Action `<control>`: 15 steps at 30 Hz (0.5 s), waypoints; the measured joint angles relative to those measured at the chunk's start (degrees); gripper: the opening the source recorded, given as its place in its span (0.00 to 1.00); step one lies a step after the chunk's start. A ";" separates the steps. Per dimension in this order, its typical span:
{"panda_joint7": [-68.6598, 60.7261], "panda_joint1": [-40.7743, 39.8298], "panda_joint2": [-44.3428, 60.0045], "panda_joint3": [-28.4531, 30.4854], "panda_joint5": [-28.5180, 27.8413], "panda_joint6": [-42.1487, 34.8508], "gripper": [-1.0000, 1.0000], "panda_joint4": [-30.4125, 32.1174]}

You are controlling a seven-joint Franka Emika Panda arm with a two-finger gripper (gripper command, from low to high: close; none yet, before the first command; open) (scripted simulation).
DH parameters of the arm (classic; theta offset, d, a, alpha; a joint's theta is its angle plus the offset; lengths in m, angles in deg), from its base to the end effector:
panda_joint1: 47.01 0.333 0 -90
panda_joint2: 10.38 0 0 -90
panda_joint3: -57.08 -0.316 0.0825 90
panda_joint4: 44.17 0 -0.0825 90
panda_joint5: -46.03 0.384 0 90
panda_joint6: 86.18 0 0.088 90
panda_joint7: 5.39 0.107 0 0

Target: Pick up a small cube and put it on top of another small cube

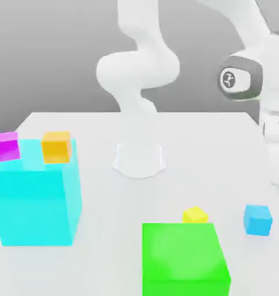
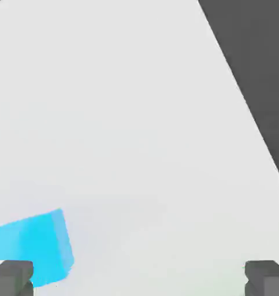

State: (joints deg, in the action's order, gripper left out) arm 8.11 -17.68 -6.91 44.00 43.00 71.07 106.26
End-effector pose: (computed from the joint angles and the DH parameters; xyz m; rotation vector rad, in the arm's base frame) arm 0.3217 0.2983 0.2339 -3.0013 -0.8499 -0.0892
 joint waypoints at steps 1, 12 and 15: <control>-0.66 0.81 2.14 -0.33 -1.09 1.06 0.50 0.76; 3.88 6.43 16.02 6.04 -8.99 11.45 0.00 -0.81; 3.95 6.47 16.02 6.08 -9.09 11.42 0.00 -0.80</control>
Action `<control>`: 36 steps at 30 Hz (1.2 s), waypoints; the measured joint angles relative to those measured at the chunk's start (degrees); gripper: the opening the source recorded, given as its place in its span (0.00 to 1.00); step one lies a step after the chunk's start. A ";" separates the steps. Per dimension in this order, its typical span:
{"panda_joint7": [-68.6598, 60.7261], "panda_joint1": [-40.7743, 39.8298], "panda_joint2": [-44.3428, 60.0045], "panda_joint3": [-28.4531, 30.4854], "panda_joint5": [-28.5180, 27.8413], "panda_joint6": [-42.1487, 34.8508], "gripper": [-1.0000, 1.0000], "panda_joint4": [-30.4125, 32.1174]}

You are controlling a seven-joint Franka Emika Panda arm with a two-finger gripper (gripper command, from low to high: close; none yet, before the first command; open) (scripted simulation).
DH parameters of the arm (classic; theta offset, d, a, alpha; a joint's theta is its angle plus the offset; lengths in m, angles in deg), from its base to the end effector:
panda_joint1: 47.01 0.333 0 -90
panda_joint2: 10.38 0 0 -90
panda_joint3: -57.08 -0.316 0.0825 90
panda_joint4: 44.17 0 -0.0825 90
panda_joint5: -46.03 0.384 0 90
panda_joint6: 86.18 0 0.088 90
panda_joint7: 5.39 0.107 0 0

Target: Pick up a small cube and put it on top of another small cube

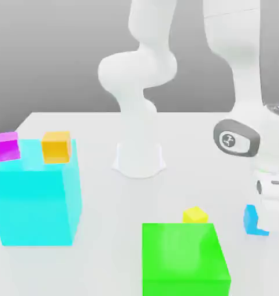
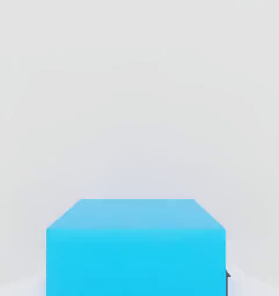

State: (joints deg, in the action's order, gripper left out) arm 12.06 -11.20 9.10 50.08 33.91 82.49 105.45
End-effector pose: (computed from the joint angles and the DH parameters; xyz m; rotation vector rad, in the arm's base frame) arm 0.2976 0.3014 0.1357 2.9796 0.9928 -0.0008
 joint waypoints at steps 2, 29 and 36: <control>-1.39 -1.36 -3.09 -1.76 1.79 -2.47 0.00 0.63; -66.98 -41.77 -46.37 33.96 -2.47 -52.27 0.00 -9.23; -72.92 -44.51 -44.05 40.79 -3.96 -46.06 1.00 -5.08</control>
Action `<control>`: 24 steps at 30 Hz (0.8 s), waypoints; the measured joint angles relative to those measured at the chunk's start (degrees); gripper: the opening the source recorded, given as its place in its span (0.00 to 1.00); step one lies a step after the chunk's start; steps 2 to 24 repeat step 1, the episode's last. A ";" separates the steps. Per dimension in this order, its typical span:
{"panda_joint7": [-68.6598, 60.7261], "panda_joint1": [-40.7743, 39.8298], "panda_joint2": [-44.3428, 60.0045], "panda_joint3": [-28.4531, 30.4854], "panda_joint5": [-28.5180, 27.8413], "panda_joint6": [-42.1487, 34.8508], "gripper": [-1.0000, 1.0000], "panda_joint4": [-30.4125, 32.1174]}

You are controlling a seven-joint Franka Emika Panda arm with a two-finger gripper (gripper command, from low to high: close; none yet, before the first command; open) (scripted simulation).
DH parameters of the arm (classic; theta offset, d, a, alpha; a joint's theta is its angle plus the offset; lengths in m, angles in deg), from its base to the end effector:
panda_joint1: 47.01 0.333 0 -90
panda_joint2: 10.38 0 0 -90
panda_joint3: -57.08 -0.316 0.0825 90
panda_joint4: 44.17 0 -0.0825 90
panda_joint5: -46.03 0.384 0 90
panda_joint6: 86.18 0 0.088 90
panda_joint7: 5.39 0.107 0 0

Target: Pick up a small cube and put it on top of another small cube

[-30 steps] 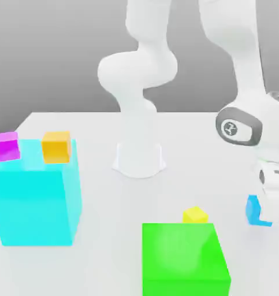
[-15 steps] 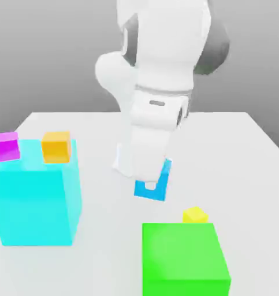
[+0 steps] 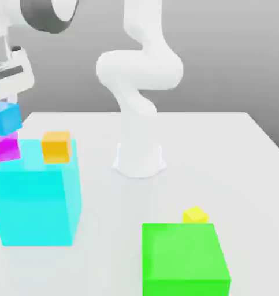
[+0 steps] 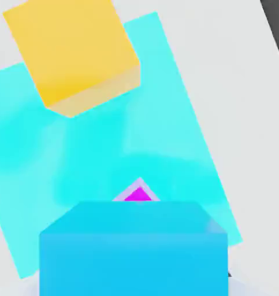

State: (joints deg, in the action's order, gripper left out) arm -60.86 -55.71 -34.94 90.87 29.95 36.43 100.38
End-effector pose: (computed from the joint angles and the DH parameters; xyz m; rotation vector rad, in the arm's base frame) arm 0.3010 -0.2897 0.4009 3.0712 0.6611 -0.0043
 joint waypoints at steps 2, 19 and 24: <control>0.00 0.00 0.00 0.00 0.00 0.00 1.00 0.00; 0.00 0.00 0.00 0.00 0.00 0.00 1.00 0.00; 0.00 0.00 0.00 0.00 0.00 0.00 1.00 0.00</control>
